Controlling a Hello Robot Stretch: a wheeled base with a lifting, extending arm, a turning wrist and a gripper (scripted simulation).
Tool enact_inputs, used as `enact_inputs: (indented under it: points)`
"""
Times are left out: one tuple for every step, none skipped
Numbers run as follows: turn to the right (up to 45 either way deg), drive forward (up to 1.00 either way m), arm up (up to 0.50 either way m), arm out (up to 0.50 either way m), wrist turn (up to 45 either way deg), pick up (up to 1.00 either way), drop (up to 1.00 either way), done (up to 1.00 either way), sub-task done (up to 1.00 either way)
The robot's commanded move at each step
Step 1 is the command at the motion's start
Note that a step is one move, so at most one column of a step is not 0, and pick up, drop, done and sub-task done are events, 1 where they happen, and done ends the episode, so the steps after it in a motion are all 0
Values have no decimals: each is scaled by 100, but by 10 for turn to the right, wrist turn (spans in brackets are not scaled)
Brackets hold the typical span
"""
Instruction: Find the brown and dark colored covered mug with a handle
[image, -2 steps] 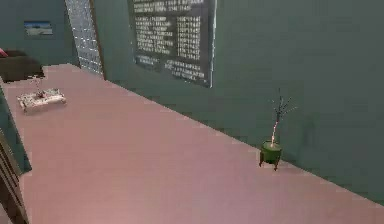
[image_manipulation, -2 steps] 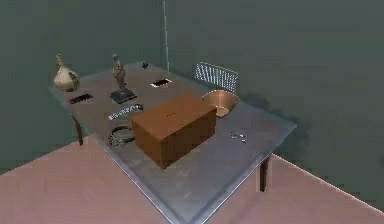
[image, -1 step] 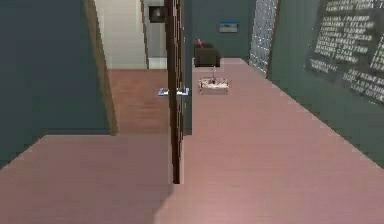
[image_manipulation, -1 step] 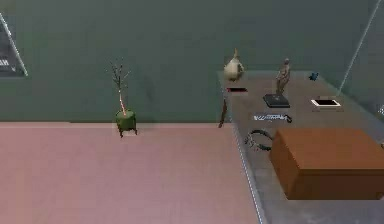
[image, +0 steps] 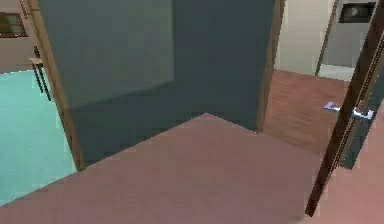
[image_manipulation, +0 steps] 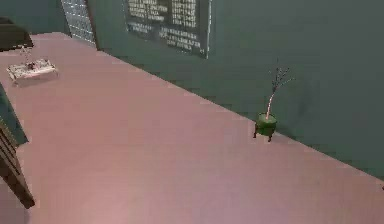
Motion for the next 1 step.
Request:
enact_inputs:
  points:
    - [-420,0,0,0,0,0,0,0,0]
